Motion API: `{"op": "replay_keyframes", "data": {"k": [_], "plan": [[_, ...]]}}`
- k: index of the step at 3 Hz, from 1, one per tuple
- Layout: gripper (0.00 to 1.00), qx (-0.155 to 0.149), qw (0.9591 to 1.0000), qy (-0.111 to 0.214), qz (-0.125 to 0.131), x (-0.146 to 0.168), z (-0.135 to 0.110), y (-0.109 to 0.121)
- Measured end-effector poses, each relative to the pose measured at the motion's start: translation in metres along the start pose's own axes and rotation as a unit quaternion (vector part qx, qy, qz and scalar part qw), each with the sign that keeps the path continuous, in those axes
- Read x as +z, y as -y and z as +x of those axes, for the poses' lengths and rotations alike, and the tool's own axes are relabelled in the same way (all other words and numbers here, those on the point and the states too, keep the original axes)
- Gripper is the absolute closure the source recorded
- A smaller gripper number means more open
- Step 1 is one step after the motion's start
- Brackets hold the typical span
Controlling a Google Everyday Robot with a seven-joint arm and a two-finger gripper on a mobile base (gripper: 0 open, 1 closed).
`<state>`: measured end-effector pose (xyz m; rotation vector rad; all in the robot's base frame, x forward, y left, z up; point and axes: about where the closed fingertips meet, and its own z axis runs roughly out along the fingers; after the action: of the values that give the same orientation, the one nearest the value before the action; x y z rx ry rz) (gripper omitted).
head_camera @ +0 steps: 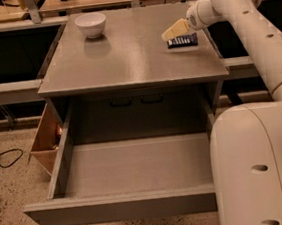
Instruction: Place rxbar blueberry into top drawer
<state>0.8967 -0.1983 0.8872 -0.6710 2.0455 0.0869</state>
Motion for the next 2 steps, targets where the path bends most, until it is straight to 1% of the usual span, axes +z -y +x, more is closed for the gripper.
{"op": "replay_keyframes", "data": {"k": [1, 2], "plan": [[0.0, -0.001, 1.0, 0.0, 0.001, -0.001, -0.001, 0.0], [0.0, 0.02, 0.9996, -0.003, -0.022, 0.015, 0.014, -0.013]]}}
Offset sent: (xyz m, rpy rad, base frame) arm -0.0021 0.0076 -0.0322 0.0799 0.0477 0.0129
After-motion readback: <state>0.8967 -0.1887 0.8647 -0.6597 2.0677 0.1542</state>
